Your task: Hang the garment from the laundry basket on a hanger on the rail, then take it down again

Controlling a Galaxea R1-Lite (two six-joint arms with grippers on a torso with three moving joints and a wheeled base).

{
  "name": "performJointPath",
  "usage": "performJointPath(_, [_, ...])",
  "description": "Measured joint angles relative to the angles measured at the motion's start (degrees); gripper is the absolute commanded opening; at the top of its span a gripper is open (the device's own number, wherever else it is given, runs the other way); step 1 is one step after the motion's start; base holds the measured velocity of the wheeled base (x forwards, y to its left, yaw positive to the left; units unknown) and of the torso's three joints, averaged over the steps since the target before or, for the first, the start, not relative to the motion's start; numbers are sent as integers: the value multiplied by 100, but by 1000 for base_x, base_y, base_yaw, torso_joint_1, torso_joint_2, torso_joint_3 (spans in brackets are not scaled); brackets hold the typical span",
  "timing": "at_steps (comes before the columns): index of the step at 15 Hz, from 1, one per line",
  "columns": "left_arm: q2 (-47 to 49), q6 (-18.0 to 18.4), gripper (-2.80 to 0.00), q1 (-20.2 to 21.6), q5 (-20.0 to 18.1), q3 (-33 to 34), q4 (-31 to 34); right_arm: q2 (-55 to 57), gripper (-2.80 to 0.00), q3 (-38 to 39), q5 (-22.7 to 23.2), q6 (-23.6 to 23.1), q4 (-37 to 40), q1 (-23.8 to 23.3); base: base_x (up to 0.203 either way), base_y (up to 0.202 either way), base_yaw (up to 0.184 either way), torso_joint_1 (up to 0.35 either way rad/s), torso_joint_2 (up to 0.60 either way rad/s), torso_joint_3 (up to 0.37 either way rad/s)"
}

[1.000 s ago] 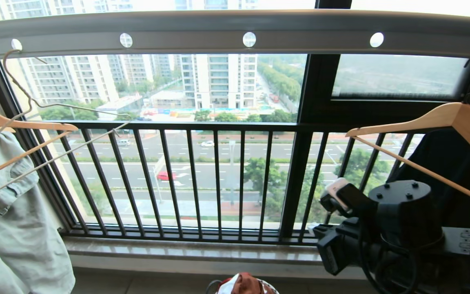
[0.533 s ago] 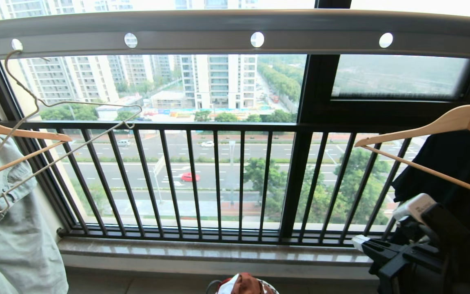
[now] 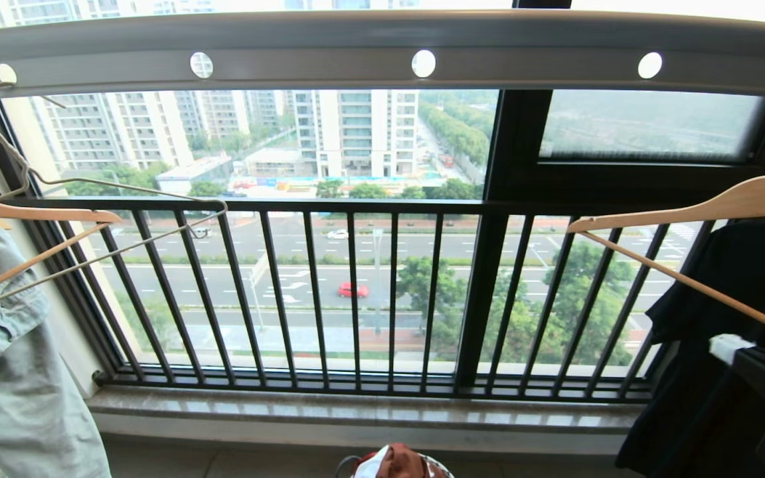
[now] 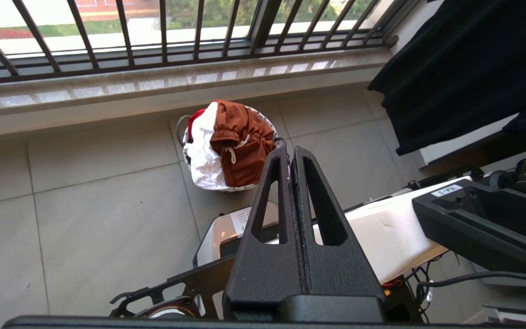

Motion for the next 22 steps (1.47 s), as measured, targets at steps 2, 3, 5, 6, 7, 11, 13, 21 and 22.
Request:
performJointPath(2, [-609,-453,-280,30,16,140,-137,-533,-280,-151,-592,-469,-6,-395,0,0,0,0,0,0])
performJointPath(3, [-935,-703,-280,92,68,239,-293,-825,-280,-290,-790,-622,6,-624,0,0,0,0,0,0])
performJointPath(5, [-1643,-1062,-280,295,180,427,-547,-1504,-280,-613,-1153,-832,285,-1236,0,0,0,0,0,0])
performJointPath(6, [-1983,-1138,-280,383,245,508,-593,-1866,-280,-851,-1158,-916,632,-1555,0,0,0,0,0,0])
performJointPath(7, [-2303,-1179,-280,462,314,608,-636,-2193,-280,-1199,-1087,-965,1103,-1806,0,0,0,0,0,0])
performJointPath(11, [-3202,-1176,-280,595,427,1383,-743,-3187,-280,-2223,-987,-966,3170,-2237,0,0,0,0,0,0])
performJointPath(13, [-3518,-1029,-280,607,505,1995,-1041,-3345,-280,-2395,-1172,-1030,3596,-2461,0,0,0,0,0,0])
performJointPath(21, [-4138,200,-280,628,1795,4699,-3045,-4681,-280,-784,833,-553,4005,-2922,0,0,0,0,0,0])
performJointPath(22, [-4264,256,-280,636,1833,5025,-3251,-4801,-280,-519,1025,-268,4001,-2915,0,0,0,0,0,0])
